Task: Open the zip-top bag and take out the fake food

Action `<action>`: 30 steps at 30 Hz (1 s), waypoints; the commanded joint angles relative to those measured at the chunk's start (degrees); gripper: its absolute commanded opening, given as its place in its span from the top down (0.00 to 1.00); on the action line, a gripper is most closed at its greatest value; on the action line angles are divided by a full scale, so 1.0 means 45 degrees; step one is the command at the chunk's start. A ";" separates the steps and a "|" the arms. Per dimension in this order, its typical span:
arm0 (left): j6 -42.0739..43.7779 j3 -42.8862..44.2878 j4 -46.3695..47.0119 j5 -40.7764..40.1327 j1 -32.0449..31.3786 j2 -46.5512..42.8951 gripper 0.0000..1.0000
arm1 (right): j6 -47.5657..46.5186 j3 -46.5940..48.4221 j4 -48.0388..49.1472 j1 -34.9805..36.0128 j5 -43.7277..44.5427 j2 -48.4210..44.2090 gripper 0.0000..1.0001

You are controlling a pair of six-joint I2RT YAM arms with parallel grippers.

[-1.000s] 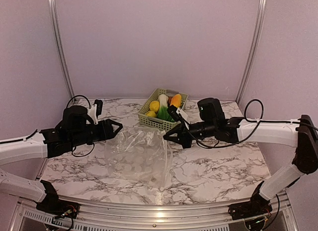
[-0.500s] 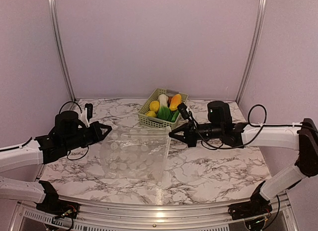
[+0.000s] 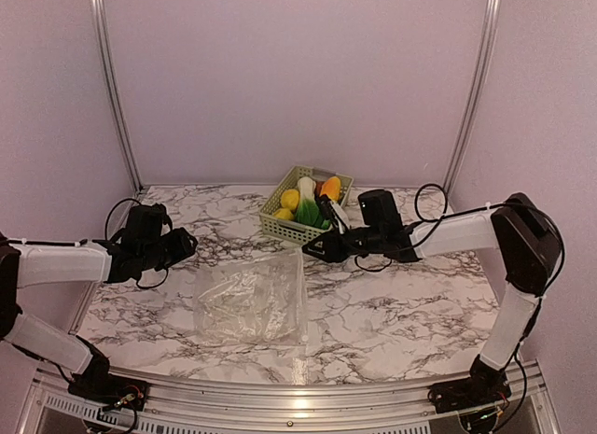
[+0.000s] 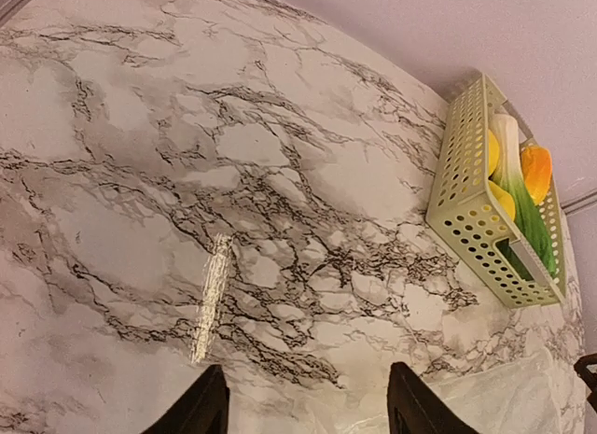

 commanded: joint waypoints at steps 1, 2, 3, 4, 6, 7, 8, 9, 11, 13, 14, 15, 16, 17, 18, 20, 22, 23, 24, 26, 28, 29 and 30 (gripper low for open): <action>0.0733 0.1100 -0.0564 -0.0437 0.0703 0.0407 0.29 | 0.0378 0.0756 -0.0475 -0.0270 0.0836 -0.0204 0.51; 0.0933 0.1328 -0.0747 -0.0357 0.0806 0.0412 0.24 | 0.0377 0.0749 -0.0515 -0.0332 0.0906 -0.0401 0.42; 0.1102 0.1549 -0.0934 -0.0332 0.0877 0.0376 0.18 | 0.0387 0.0714 -0.0549 -0.0432 0.0917 -0.0612 0.33; 0.1255 0.1867 -0.1138 -0.0314 0.0920 0.0303 0.11 | 0.0393 0.0670 -0.0620 -0.0523 0.0931 -0.0848 0.25; 0.1569 0.2365 -0.1687 -0.0311 0.1030 0.0162 0.01 | 0.0408 0.0532 -0.0706 -0.0878 0.0842 -0.1387 0.09; 0.1724 0.2655 -0.1969 -0.0309 0.1076 0.0093 0.01 | 0.0423 0.0453 -0.0749 -0.1072 0.0772 -0.1707 0.04; 0.1899 0.2919 -0.2270 -0.0253 0.1116 0.0031 0.01 | 0.0429 0.0389 -0.0818 -0.1333 0.0732 -0.2020 0.02; 0.2082 0.3257 -0.2540 -0.0170 0.1162 -0.0016 0.01 | 0.0442 0.0315 -0.0870 -0.1585 0.0646 -0.2396 0.01; 0.2468 0.3860 -0.3321 -0.0043 0.1257 -0.0132 0.01 | 0.0476 0.0159 -0.0967 -0.2236 0.0405 -0.3036 0.01; 0.2649 0.4485 -0.4200 -0.0317 0.1320 -0.0180 0.01 | 0.0496 -0.0009 -0.1096 -0.3054 0.0250 -0.3624 0.01; 0.2691 0.4781 -0.4539 -0.0456 0.1369 -0.0199 0.01 | 0.0490 -0.0103 -0.1178 -0.3426 0.0174 -0.3886 0.01; 0.2763 0.4991 -0.4789 -0.0552 0.1426 -0.0228 0.01 | 0.0487 -0.0217 -0.1235 -0.3800 0.0096 -0.4172 0.01; 0.2808 0.5161 -0.5040 -0.0625 0.1482 -0.0266 0.01 | 0.0501 -0.0393 -0.1277 -0.4193 0.0017 -0.4440 0.01; 0.2841 0.5310 -0.5323 -0.0765 0.1543 -0.0305 0.01 | 0.0508 -0.0588 -0.1282 -0.4560 -0.0131 -0.4693 0.01; 0.2879 0.5392 -0.5534 -0.0837 0.1619 -0.0368 0.01 | 0.0516 -0.0808 -0.1282 -0.4967 -0.0260 -0.4976 0.01; 0.3049 0.5330 -0.5828 -0.0994 0.1682 -0.0637 0.01 | 0.0595 -0.1388 -0.1194 -0.5718 -0.0443 -0.5560 0.01; 0.3017 0.4901 -0.5902 -0.1268 0.1680 -0.0992 0.01 | 0.0668 -0.2181 -0.1089 -0.6383 -0.0590 -0.6089 0.01; 0.2964 0.4584 -0.5850 -0.1349 0.1680 -0.1186 0.01 | 0.0707 -0.2397 -0.1056 -0.6689 -0.0622 -0.6337 0.01; 0.2872 0.4261 -0.5785 -0.1394 0.1680 -0.1335 0.01 | 0.0760 -0.2908 -0.0986 -0.6927 -0.0653 -0.6544 0.01; 0.2575 0.3552 -0.5677 -0.1434 0.1680 -0.1625 0.01 | 0.0920 -0.3656 -0.0760 -0.7255 -0.0769 -0.7015 0.01; 0.2251 0.2723 -0.5390 -0.1277 0.1685 -0.1848 0.01 | 0.0923 -0.4285 -0.0681 -0.7333 -0.0699 -0.7374 0.01; 0.2107 0.2356 -0.5225 -0.1231 0.1680 -0.1909 0.01 | 0.0885 -0.4536 -0.0670 -0.7350 -0.0612 -0.7480 0.01; 0.1979 0.2034 -0.5102 -0.1223 0.1680 -0.1951 0.01 | 0.0861 -0.4746 -0.0706 -0.7337 -0.0466 -0.7691 0.01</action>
